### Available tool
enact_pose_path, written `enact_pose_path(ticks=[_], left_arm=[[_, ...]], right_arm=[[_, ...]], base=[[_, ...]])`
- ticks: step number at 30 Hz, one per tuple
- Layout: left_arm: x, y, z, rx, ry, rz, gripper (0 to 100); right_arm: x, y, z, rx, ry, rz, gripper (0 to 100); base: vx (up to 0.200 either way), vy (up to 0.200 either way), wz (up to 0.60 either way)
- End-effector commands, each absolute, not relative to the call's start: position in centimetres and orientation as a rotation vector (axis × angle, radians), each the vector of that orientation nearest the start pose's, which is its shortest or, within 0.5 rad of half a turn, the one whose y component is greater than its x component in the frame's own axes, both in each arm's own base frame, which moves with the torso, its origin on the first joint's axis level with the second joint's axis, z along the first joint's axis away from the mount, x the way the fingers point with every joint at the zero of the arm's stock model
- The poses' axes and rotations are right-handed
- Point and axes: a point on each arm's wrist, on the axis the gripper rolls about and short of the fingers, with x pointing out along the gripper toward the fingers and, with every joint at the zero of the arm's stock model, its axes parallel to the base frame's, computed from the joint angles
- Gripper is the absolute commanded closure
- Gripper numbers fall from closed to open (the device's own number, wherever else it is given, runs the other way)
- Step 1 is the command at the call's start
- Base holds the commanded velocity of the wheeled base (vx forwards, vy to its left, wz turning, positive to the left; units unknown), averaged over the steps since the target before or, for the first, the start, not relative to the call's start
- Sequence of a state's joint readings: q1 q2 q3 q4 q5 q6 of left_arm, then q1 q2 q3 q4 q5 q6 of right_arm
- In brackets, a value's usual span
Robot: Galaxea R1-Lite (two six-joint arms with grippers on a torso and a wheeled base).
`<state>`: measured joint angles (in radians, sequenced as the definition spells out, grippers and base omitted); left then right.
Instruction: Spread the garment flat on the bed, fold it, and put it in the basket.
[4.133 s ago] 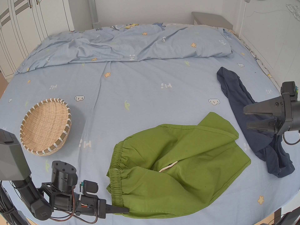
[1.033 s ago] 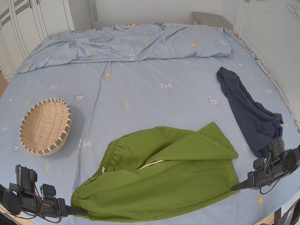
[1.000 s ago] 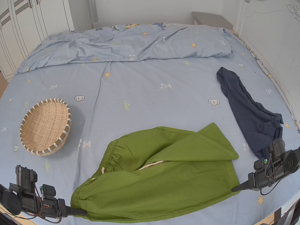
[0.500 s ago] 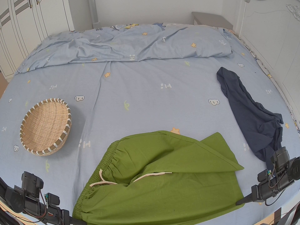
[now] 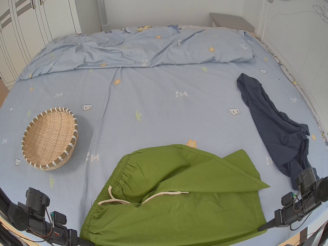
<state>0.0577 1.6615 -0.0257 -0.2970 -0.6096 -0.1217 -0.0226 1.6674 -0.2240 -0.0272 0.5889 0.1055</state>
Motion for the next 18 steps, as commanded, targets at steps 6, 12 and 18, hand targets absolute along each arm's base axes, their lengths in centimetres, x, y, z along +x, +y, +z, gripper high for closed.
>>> enact_pose_path(ticks=[6, 12, 18], left_arm=[[12.35, -0.53, 2.34, -0.544, 1.305, -0.386, 100], [12.45, -0.56, 2.13, -0.547, 1.321, -0.386, 100], [12.35, -0.58, 2.10, -0.546, 1.325, -0.387, 100]], right_arm=[[13.34, 1.03, 3.33, 0.497, 1.413, 0.390, 100], [13.11, 1.00, 3.17, 0.471, 1.416, 0.369, 100], [12.92, 1.05, 3.06, 0.462, 1.415, 0.375, 100]], base=[[0.000, 0.000, 0.00], [0.000, 0.000, 0.00], [0.000, 0.000, 0.00]])
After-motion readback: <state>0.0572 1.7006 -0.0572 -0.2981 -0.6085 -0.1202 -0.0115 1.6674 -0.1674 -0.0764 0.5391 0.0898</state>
